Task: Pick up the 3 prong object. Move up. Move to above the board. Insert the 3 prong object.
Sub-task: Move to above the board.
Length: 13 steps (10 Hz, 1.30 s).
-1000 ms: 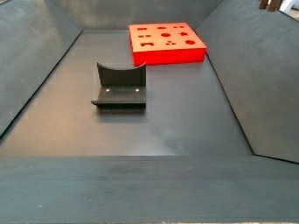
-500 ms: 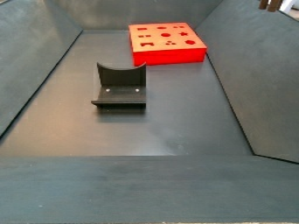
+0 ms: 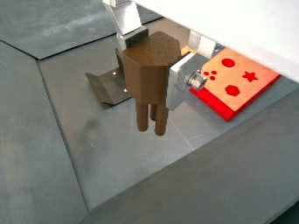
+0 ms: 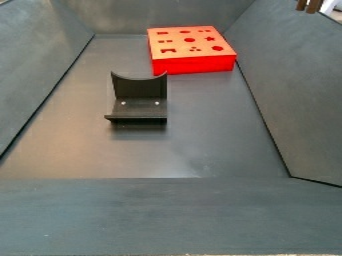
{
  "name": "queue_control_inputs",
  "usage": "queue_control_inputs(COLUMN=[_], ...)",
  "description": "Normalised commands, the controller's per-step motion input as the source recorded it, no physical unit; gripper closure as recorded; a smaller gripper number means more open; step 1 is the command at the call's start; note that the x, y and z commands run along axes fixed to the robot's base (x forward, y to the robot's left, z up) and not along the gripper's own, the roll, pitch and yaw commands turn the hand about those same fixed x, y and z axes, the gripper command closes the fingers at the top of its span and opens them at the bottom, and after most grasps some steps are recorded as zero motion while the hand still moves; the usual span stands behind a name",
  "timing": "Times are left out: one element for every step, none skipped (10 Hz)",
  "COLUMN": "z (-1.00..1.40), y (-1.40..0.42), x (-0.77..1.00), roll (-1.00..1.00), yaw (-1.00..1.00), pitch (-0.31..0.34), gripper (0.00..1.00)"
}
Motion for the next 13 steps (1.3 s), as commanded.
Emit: queue_control_inputs(z=[0.03, 0.03, 0.03, 0.03, 0.03, 0.03, 0.03, 0.03, 0.03, 0.03, 0.03, 0.03, 0.03], y=[0.0, 0.0, 0.0, 0.0, 0.0, 0.0, 0.0, 0.0, 0.0, 0.0, 0.0, 0.0, 0.0], x=[-0.79, -0.79, -0.79, -0.79, -0.79, -0.79, -0.79, -0.79, -0.79, -0.79, -0.79, -0.79, -0.79], roll=[0.01, 0.01, 0.01, 0.01, 0.01, 0.01, 0.01, 0.01, 0.01, 0.01, 0.01, 0.01, 0.01], yaw=[0.03, 0.03, 0.03, 0.03, 0.03, 0.03, 0.03, 0.03, 0.03, 0.03, 0.03, 0.03, 0.03], pitch=[0.064, 0.064, 0.064, 0.064, 0.064, 0.064, 0.064, 0.064, 0.064, 0.064, 0.064, 0.064, 0.064], gripper=[1.0, 1.0, 1.0, 1.0, 1.0, 1.0, 1.0, 1.0, 1.0, 1.0, 1.0, 1.0, 1.0])
